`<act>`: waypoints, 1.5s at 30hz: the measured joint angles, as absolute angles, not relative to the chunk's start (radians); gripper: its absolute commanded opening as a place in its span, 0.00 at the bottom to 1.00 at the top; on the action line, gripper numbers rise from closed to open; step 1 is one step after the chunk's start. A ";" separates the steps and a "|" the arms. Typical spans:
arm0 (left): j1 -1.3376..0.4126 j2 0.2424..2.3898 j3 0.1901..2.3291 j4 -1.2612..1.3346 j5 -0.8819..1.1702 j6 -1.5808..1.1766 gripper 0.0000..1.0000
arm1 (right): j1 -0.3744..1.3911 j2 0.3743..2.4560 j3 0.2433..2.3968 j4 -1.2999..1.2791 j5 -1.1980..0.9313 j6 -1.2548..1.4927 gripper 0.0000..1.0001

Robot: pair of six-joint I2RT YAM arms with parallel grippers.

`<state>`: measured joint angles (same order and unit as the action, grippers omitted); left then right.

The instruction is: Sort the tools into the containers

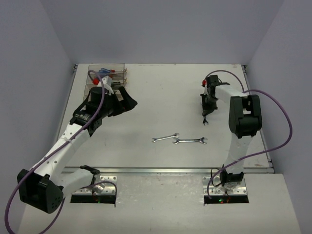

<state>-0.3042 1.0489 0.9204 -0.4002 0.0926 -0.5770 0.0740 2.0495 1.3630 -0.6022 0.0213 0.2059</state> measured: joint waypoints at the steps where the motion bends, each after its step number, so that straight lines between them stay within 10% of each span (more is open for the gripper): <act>1: -0.304 1.055 0.906 -0.375 0.112 -0.582 1.00 | 0.072 2.047 1.360 -0.599 0.012 0.206 0.00; 28: -0.416 1.472 0.655 0.603 0.496 -0.920 0.98 | 0.101 1.740 1.061 -0.310 -0.500 0.391 0.00; 39: -0.526 1.681 0.830 0.710 0.397 -0.989 0.74 | 0.331 1.548 1.014 -0.201 -0.554 0.461 0.00; 45: -0.538 1.690 0.831 0.671 0.344 -0.994 0.45 | 0.362 1.537 1.014 -0.183 -0.545 0.487 0.00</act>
<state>-0.5385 1.6897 0.8309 0.6711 0.3441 -0.9939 0.3622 1.5367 1.0138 -0.1835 -0.5453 0.4867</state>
